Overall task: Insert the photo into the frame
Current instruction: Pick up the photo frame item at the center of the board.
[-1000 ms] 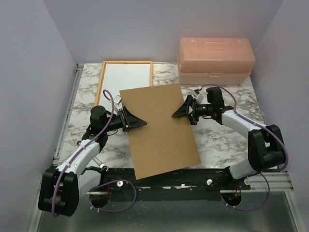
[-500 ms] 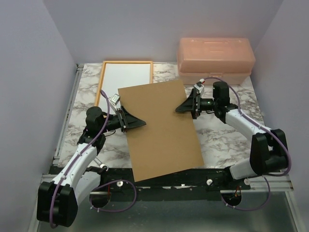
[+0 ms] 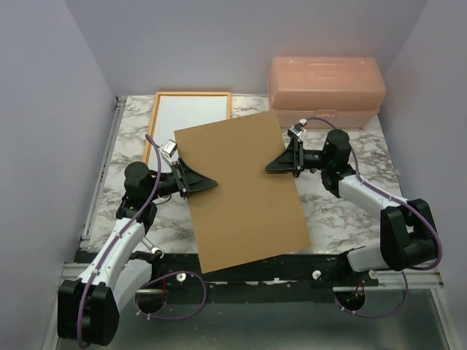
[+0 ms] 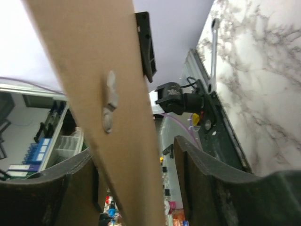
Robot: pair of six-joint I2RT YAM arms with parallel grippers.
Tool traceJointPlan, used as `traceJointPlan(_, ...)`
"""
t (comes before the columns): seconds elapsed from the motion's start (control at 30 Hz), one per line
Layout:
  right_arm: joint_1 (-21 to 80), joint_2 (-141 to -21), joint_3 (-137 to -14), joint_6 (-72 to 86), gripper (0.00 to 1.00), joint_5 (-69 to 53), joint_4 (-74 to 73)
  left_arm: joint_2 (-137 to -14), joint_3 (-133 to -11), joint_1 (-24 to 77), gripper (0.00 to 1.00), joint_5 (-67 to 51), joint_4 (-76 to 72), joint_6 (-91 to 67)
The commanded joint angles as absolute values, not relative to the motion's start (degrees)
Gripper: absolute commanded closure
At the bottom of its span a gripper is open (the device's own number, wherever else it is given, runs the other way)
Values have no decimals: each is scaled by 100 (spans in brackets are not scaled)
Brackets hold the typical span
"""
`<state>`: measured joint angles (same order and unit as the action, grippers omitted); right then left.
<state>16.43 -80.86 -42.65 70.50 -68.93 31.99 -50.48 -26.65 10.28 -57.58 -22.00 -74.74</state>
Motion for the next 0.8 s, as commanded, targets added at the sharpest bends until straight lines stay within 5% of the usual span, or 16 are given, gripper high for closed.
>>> traceJointPlan(0.0, 1995, -8028, -4141, 7997, 46, -7014, 4515, -4943, -2709, 1154, 94, -5814, -2720, -7655)
traceJointPlan(0.1, 1994, -8088, -4055, 8445, 67, -7021, 5131, -4929, -2677, 1156, 93, -5807, -2729, -7664)
traceJointPlan(0.37, 1995, -8166, -4076, 8568, 99, -7031, 5277, -4944, -2628, 1152, 79, -5799, -2705, -7631)
traceJointPlan(0.43, 1992, -8133, -4136, 8367, 100, -7025, 5015, -4940, -2623, 1157, 71, -5795, -2661, -7599)
traceJointPlan(0.6, 1992, -7858, -4685, 6808, 100, -6773, 2854, -4915, -2683, 1154, 32, -5766, -2321, -7364)
traceJointPlan(0.77, 1995, -7736, -5458, 5269, 100, -6279, 555, -4767, -2836, 1136, 14, -5521, -1198, -6703)
